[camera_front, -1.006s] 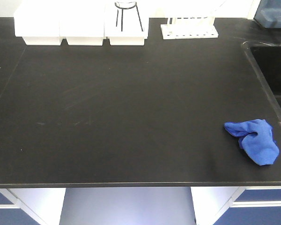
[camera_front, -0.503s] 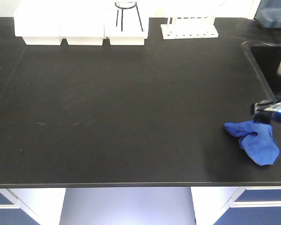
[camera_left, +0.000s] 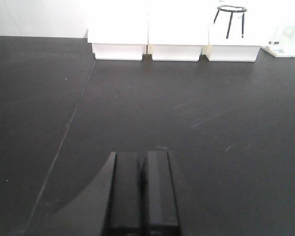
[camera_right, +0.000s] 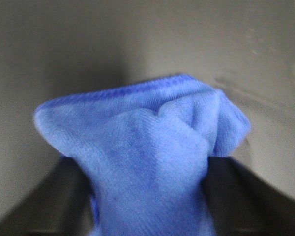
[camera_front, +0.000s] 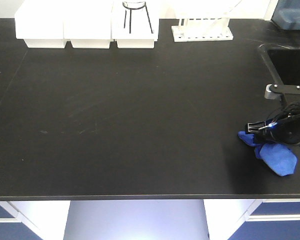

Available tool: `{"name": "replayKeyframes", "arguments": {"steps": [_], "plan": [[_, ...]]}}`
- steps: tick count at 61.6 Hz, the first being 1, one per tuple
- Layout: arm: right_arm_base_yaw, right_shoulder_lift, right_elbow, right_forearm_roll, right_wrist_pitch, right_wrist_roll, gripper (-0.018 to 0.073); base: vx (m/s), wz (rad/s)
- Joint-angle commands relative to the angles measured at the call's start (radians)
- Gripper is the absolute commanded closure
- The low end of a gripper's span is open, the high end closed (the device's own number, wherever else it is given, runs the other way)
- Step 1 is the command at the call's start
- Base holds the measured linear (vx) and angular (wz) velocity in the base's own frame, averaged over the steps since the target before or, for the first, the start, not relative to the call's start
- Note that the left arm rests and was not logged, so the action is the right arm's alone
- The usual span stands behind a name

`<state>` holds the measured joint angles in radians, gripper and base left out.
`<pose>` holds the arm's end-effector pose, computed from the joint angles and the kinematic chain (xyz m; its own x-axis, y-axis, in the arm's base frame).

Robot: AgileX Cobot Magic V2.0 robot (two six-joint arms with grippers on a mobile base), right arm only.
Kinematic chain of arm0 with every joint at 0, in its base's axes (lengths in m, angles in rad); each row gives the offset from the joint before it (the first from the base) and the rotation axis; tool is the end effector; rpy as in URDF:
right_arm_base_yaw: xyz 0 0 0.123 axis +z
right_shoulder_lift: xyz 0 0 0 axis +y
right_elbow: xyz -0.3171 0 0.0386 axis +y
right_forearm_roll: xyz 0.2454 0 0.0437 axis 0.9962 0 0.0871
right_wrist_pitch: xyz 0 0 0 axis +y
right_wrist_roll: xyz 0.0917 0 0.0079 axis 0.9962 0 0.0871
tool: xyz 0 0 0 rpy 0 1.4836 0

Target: Wipe right workspace with blue cloth

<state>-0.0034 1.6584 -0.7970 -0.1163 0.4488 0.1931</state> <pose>0.2906 -0.0056 0.1914 -0.9337 0.0912 -0.3461 0.1034 0.9945 -0.0169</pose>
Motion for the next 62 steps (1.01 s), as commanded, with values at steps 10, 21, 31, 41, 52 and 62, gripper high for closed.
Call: {"name": "replayKeyframes", "arguments": {"steps": [10, 21, 31, 41, 52, 62], "plan": [[-0.006, -0.045, -0.03, -0.016, -0.068, -0.021, 0.0573, 0.0, 0.0], [-0.003, -0.15, -0.03, -0.01, -0.079, -0.094, 0.0568, 0.0, 0.0], [-0.003, -0.355, -0.029, -0.002, -0.092, -0.165, 0.0566, 0.0, 0.0], [-0.003, -0.571, -0.026, -0.002, -0.099, -0.167, 0.0566, 0.0, 0.0], [-0.003, -0.831, 0.086, 0.002, -0.175, -0.171, 0.0566, 0.0, 0.0], [-0.003, -1.054, 0.278, 0.004, -0.279, -0.193, 0.0566, 0.0, 0.0]]}}
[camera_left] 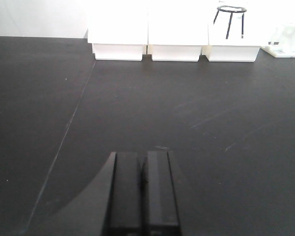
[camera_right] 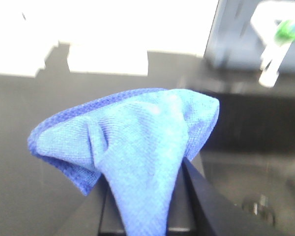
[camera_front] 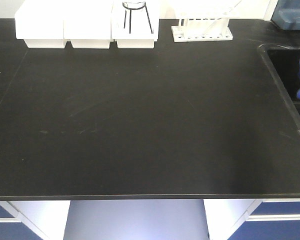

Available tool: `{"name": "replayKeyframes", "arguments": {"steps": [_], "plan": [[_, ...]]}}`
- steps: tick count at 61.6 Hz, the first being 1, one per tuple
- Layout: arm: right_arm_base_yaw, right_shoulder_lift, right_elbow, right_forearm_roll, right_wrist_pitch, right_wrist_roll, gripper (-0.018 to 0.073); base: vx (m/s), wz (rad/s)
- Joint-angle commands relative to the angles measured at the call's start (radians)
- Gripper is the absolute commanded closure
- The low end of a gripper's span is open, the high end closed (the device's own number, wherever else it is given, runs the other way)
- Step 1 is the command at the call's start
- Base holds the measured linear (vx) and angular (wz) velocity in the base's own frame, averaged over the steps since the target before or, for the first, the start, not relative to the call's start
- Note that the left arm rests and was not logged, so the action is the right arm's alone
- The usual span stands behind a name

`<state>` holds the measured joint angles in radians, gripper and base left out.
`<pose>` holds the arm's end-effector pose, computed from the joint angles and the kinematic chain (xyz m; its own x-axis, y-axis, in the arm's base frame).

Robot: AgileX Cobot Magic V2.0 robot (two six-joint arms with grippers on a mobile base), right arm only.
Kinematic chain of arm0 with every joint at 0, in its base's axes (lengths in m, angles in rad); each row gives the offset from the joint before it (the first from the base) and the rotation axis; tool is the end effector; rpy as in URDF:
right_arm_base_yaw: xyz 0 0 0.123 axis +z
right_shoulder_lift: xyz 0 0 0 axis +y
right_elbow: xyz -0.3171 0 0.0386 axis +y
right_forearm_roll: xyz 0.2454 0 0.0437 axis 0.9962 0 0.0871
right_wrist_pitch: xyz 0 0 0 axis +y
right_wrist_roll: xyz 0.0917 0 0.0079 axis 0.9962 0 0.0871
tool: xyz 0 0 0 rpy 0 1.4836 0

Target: Wipe right workspace with blue cloth

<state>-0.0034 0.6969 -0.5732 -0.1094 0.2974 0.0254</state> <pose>0.1174 -0.0034 0.3391 -0.3278 -0.0780 -0.9415 0.0077 0.9963 -0.0852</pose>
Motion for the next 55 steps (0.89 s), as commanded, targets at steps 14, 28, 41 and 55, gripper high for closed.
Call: {"name": "replayKeyframes", "arguments": {"steps": [14, 28, 41, 55], "plan": [[-0.003, -0.198, 0.255, -0.004, -0.381, -0.055, 0.0564, 0.0, 0.0], [-0.004, -0.198, 0.274, -0.004, -0.44, -0.055, 0.0563, 0.0, 0.0], [-0.004, -0.198, 0.274, -0.004, -0.432, -0.055, 0.0562, 0.0, 0.0], [-0.004, -0.198, 0.274, -0.004, -0.432, -0.055, 0.0562, 0.0, 0.0]]}}
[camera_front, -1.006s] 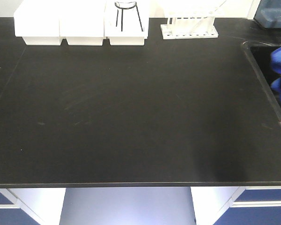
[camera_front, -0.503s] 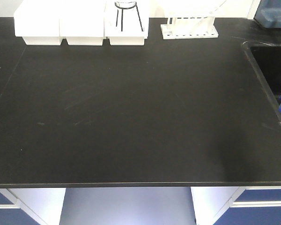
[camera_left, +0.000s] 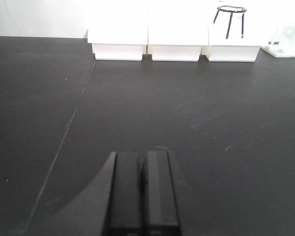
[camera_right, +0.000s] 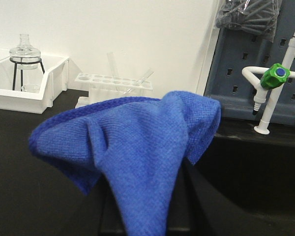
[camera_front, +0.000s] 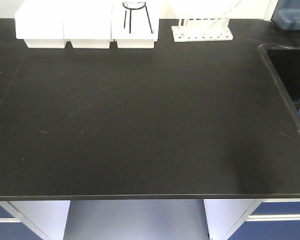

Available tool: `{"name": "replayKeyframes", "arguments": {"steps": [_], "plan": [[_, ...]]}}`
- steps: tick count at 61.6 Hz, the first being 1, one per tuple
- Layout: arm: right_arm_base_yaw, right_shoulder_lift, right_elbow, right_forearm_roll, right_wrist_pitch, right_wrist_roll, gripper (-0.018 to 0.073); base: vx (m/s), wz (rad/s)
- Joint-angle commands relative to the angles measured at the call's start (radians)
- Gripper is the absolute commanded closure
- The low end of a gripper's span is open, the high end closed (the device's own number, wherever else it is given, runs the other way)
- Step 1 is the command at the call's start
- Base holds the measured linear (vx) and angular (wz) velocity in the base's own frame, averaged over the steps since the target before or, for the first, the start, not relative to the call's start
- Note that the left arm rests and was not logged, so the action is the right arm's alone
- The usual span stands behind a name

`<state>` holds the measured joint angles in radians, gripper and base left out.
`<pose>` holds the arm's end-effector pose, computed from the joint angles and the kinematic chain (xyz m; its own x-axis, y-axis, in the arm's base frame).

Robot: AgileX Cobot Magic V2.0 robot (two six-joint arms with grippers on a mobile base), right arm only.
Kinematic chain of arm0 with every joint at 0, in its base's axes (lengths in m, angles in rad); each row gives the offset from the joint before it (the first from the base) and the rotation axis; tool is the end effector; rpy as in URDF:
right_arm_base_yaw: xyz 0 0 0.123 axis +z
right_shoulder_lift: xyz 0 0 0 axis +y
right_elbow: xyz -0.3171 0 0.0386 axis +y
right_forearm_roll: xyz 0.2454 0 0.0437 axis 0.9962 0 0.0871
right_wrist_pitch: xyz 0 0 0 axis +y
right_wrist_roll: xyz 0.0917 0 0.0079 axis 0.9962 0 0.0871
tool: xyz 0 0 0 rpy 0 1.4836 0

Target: Wipe right workspace with blue cloth

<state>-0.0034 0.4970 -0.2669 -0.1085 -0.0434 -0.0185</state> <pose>0.0801 0.0001 0.2854 -0.0986 -0.1262 -0.9871 -0.0139 0.9920 -0.1255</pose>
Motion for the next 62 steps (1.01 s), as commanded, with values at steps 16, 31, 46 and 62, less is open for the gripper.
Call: {"name": "replayKeyframes", "arguments": {"steps": [16, 31, 46, 62], "plan": [[-0.004, 0.002, -0.032, -0.005, -0.091, -0.011, 0.0562, 0.0, 0.0], [-0.004, 0.002, -0.032, -0.005, -0.091, -0.011, 0.0562, -0.01, 0.02], [-0.004, 0.002, -0.032, -0.005, -0.091, -0.011, 0.0562, -0.07, 0.03], [-0.004, 0.002, -0.032, -0.005, -0.091, -0.011, 0.0562, -0.2, 0.06]]}}
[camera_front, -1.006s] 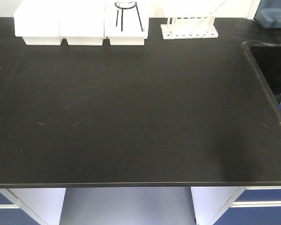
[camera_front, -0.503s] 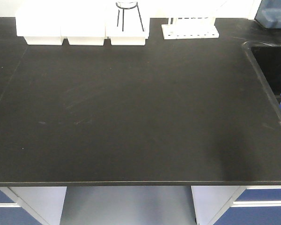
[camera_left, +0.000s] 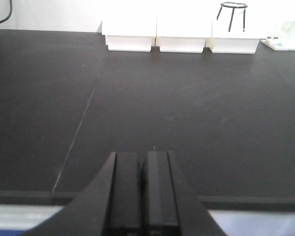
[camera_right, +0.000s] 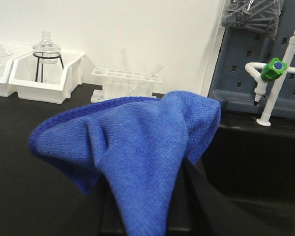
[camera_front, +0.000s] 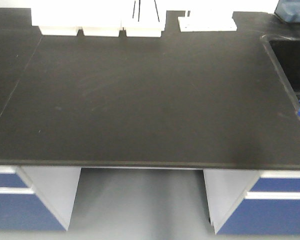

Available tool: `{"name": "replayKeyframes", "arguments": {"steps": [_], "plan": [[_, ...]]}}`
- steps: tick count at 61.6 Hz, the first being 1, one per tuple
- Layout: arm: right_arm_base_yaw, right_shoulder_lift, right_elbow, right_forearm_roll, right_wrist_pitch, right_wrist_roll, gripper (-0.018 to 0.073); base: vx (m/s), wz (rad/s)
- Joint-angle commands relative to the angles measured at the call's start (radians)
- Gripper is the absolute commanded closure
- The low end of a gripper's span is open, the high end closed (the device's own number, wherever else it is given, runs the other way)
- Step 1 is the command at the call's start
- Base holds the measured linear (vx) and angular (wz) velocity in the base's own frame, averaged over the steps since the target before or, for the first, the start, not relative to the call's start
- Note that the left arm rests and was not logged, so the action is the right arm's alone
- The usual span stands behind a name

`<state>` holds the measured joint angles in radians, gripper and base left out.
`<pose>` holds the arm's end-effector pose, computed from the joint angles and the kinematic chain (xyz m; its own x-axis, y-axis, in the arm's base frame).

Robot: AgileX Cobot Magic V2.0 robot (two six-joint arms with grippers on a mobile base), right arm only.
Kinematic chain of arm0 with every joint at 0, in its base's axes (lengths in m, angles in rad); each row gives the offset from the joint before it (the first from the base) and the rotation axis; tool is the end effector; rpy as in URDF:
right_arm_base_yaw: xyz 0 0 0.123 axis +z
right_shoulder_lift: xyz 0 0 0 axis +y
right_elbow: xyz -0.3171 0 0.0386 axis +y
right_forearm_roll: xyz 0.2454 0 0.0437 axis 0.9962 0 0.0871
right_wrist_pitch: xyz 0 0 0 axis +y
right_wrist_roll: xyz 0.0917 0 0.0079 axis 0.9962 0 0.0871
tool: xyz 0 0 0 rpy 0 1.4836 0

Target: Wipe right workspace with blue cloth

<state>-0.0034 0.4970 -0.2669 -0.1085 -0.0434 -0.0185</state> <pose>0.0801 0.0001 0.2854 -0.0986 -0.1262 -0.9871 -0.0139 0.9920 -0.1255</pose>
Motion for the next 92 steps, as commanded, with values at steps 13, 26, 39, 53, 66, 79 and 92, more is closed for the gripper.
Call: {"name": "replayKeyframes", "arguments": {"steps": [13, 26, 39, 53, 66, 79, 92], "plan": [[-0.004, 0.002, -0.032, -0.005, -0.091, -0.011, 0.0562, -0.28, 0.0], [-0.004, 0.002, -0.032, -0.005, -0.087, -0.011, 0.0562, -0.31, -0.22], [-0.004, 0.002, -0.032, -0.005, -0.087, -0.011, 0.0562, -0.32, -0.38], [-0.004, 0.002, -0.032, -0.005, -0.087, -0.011, 0.0562, -0.31, -0.43], [-0.004, 0.002, -0.032, -0.005, -0.087, -0.011, 0.0562, -0.29, -0.45], [-0.004, 0.002, -0.032, -0.005, -0.087, -0.011, 0.0562, -0.25, -0.52], [-0.004, 0.002, -0.032, -0.005, -0.087, -0.011, 0.0562, -0.22, -0.64]]}}
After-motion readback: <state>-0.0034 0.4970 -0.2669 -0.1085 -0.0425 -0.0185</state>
